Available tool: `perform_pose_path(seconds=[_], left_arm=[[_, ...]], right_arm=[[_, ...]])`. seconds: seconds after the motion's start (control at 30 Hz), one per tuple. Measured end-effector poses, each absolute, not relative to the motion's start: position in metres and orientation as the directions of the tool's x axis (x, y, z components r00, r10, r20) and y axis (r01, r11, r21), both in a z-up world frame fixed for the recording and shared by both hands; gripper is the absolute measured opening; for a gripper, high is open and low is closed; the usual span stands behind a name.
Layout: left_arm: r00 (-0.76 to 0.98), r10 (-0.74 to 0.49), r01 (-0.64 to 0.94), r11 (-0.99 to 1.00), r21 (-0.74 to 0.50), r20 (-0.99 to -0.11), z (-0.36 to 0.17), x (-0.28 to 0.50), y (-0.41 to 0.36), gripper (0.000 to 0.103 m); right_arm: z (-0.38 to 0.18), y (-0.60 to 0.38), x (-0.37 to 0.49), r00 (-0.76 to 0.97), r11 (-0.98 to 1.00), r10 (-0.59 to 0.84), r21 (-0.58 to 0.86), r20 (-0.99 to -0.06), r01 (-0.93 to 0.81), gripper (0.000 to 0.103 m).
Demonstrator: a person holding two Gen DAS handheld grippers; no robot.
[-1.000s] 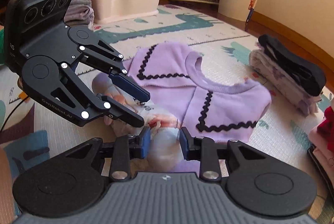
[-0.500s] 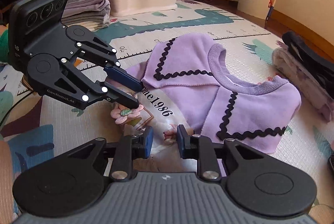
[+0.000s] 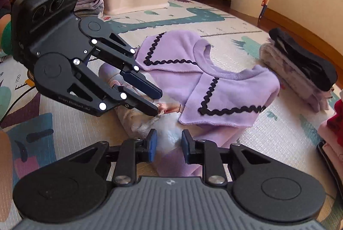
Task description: Fold clothes
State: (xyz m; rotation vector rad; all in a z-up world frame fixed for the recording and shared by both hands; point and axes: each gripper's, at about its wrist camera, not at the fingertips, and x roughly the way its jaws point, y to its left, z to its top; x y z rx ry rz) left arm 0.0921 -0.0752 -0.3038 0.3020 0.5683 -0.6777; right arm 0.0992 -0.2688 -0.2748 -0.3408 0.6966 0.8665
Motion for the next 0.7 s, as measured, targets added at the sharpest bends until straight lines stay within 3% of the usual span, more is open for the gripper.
perform_pose_path(seconds=[0.17,0.23,0.43,0.57,0.7], left_arm=[[0.635,-0.509,0.667,0.74,0.081,-0.58,-0.302,0.089,-0.073,0.019],[0.625,-0.498,0.656,0.752,0.059,-0.602,-0.284,0.089,-0.068,0.02],[0.772,-0.428,0.504,0.862,0.043,-0.47,-0.244,0.111,-0.023,0.02],[0.786,-0.39,0.473,0.879,0.06,-0.479,-0.248,0.152,0.0,0.02],[0.76,-0.383,0.498,0.863,0.09,-0.526,-0.267,0.176,0.003,0.02]], right_arm=[[-0.286,-0.276,0.111,0.407,0.64,0.605,0.115,-0.684,-0.759,0.025],[-0.28,-0.272,0.109,0.401,0.632,0.586,0.088,-0.704,-0.77,0.026],[-0.239,-0.271,0.114,0.537,0.675,0.568,-0.02,-0.624,-0.738,0.026],[-0.238,-0.262,0.157,0.628,0.703,0.527,-0.121,-0.573,-0.701,0.032],[-0.252,-0.266,0.197,0.672,0.76,0.475,-0.12,-0.568,-0.639,0.034]])
